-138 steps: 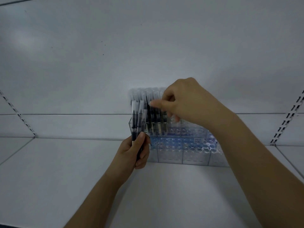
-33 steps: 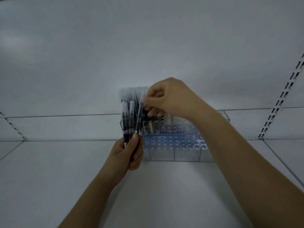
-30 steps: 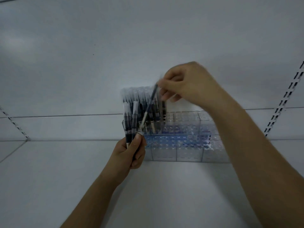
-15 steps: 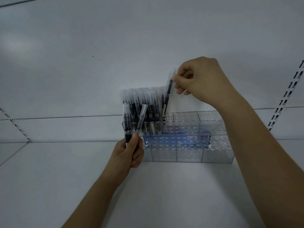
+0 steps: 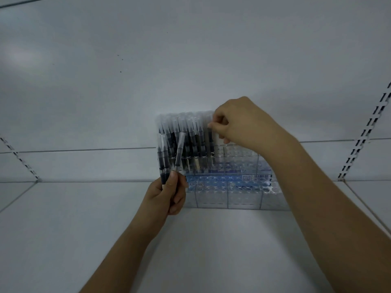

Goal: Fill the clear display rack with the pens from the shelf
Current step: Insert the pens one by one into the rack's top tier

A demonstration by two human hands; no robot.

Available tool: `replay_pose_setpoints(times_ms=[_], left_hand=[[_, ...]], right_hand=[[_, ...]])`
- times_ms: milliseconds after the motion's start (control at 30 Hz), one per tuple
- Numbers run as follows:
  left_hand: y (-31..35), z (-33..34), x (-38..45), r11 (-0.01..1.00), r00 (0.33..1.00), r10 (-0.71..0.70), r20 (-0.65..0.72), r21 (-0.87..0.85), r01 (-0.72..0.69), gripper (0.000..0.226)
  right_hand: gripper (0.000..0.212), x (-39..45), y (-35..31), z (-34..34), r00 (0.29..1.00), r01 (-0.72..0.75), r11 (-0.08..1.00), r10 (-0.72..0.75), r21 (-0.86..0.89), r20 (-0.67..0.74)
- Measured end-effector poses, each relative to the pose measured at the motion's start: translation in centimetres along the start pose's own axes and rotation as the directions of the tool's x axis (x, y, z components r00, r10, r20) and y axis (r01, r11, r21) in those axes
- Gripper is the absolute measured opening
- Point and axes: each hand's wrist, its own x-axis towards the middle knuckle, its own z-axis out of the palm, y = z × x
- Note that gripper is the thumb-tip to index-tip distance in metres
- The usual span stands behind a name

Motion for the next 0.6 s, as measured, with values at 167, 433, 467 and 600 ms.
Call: replay_pose_setpoints(times_ms=[167, 433, 467, 600], left_hand=[[-0.4, -0.2, 0.0, 0.999, 0.999, 0.033, 0.013, 0.007, -0.033, 0.042], [-0.6, 0.0, 0.0, 0.999, 0.998, 0.018, 0.057, 0.039, -0.020, 0.046], [-0.6, 0.0, 0.0, 0.999, 0.998, 0.011, 0.054, 0.039, -0.013, 0.047], [-0.5, -0.1, 0.0, 0.998, 1.000, 0.004, 0.031, 0.060, -0.006, 0.046]], right_hand=[[0.036, -1.2, -0.5, -2.1, 0.990, -0.095, 0.986, 0.080, 0.135, 0.112], [0.025, -2.0, -4.5, 0.1, 0.930, -0.065, 0.860, -0.132, 0.506, 0.343], [0.023, -1.9, -4.5, 0.3, 0.937, -0.070, 0.847, -0.126, 0.527, 0.326], [0.016, -1.6, -3.5, -1.2, 0.989, -0.093, 0.818, 0.008, 0.568, 0.150]])
